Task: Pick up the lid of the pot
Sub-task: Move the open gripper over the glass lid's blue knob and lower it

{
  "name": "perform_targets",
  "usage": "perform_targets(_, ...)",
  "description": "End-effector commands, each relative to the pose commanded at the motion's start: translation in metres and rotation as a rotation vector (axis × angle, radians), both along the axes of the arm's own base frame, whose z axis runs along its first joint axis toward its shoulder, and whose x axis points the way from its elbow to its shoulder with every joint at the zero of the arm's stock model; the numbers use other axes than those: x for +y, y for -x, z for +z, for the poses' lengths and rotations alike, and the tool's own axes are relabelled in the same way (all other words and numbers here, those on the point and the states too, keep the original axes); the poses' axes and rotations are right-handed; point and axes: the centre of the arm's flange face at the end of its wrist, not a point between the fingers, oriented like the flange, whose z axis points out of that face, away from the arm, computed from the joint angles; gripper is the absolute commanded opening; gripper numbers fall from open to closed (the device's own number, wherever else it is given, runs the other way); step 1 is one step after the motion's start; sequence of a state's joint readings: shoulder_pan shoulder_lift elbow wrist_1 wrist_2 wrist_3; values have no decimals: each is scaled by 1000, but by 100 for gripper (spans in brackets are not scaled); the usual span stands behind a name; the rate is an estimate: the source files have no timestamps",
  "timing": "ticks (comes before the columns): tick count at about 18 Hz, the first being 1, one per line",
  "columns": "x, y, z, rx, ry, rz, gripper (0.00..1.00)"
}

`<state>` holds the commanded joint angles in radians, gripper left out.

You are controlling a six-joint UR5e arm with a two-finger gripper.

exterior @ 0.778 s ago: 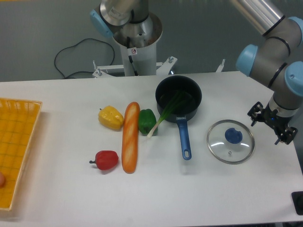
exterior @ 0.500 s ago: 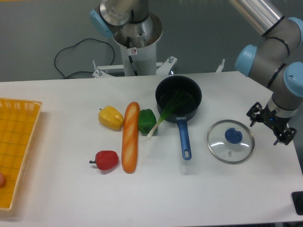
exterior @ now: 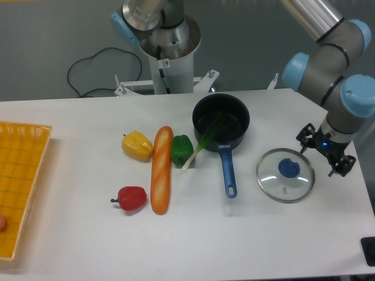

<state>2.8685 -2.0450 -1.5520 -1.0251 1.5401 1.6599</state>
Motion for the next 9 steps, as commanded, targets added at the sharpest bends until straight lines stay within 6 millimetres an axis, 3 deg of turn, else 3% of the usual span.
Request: perform_targets(9,13,-10,14,8,-93,6,100)
